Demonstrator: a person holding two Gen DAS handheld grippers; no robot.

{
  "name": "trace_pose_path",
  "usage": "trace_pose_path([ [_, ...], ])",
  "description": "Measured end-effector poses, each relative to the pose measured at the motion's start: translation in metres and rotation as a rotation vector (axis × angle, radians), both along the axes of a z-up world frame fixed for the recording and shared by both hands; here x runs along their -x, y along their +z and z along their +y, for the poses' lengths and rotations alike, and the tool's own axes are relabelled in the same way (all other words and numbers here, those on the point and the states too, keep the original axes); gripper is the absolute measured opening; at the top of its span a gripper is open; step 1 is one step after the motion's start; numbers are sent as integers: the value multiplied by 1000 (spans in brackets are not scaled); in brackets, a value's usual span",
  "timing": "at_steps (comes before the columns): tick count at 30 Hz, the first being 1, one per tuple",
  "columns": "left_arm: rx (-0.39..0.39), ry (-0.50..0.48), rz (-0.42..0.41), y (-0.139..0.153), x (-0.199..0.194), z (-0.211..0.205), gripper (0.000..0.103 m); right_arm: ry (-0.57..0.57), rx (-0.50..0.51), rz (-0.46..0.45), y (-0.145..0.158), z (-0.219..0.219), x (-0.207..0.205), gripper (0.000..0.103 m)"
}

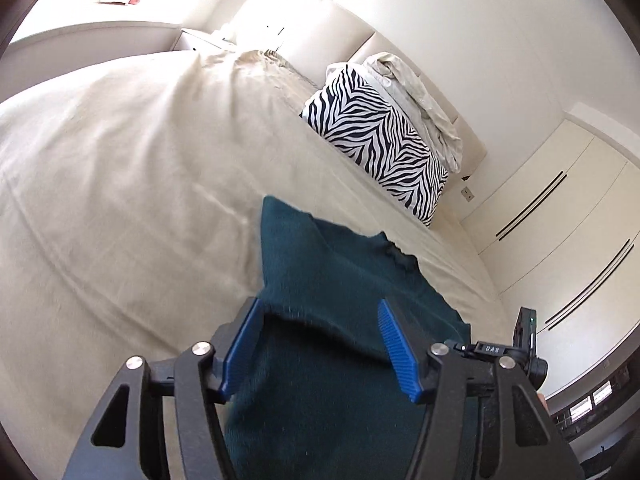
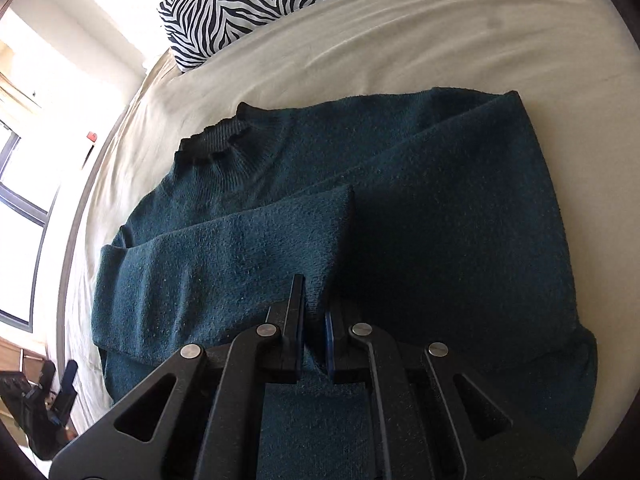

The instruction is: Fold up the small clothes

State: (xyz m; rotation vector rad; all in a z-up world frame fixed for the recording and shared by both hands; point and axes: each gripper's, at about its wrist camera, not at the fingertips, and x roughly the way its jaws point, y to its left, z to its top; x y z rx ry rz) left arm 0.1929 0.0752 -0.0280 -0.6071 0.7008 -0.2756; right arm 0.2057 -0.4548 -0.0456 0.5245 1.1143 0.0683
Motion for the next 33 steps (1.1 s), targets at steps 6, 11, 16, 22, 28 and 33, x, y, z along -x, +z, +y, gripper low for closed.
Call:
trace_pose_path([
  [6, 53, 8, 14, 5, -36, 14, 49, 41, 70, -34, 15, 10, -6, 7],
  [11, 44, 4, 38, -6, -42, 12, 49, 60, 107, -69, 27, 13, -1, 7],
  [16, 43, -16, 54, -11, -52, 7, 49, 50, 88, 3, 2, 6, -4, 7],
  [22, 81, -77, 121, -26, -101, 3, 45, 27, 49, -24, 1, 1, 1, 8],
  [28, 83, -115, 223, -66, -159, -4, 35, -25, -106, -42, -11, -20, 8, 9],
  [33, 32, -122, 229, -71, -183, -8, 29, -45, -158, -52, -13, -25, 13, 10],
])
